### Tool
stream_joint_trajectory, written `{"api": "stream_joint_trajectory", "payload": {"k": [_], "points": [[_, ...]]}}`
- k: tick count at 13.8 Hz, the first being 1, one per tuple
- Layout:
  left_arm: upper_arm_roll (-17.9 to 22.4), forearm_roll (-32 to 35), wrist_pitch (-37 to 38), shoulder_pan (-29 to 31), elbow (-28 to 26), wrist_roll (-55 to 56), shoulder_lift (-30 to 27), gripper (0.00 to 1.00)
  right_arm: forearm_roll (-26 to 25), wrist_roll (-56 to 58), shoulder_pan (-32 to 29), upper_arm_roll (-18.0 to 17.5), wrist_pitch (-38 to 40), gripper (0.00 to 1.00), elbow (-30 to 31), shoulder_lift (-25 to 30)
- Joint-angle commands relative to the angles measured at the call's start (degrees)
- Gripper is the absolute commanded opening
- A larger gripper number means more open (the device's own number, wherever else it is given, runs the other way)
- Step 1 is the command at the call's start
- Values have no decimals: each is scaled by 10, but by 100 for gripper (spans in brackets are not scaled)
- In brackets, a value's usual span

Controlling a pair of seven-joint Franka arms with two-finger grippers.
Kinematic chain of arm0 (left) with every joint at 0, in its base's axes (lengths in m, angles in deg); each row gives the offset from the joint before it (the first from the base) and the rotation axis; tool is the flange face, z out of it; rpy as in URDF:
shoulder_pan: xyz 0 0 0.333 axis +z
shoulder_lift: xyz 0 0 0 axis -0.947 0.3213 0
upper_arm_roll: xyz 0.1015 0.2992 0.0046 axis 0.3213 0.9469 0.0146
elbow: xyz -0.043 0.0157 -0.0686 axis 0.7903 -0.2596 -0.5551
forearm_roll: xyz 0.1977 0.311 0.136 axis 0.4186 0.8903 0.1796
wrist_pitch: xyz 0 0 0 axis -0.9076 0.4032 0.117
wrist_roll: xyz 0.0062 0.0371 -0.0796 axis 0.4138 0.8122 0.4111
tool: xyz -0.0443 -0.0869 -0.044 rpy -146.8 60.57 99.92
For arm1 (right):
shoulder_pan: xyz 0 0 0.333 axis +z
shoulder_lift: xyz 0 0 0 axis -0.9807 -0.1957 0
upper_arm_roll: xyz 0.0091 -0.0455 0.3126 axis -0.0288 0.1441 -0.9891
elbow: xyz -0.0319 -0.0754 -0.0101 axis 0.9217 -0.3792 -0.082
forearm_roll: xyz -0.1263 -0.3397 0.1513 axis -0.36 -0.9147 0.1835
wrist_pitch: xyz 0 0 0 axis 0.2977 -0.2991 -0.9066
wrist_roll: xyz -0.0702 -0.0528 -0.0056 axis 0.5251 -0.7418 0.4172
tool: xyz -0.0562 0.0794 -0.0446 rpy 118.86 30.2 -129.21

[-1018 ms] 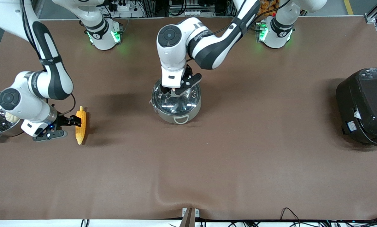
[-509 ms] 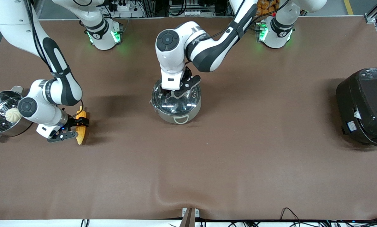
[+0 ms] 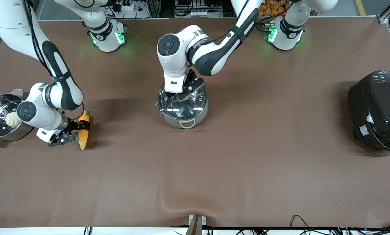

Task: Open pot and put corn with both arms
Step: 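Lift the glass lid with the left gripper while the right gripper lifts the corn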

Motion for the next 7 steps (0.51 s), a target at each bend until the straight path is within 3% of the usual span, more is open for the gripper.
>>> {"api": "stream_joint_trajectory", "payload": {"k": [1,5,7], "points": [[5,5,3,-2,7,12,2,100,18,16,-11,-11,-3,100,9,-1],[5,5,3,-1,7,13,4,100,35,17,-9,-11,0,81,8,-3],[5,5,3,-1,7,14,4,94,35,17,-7,-11,1,60,8,-3]]}}
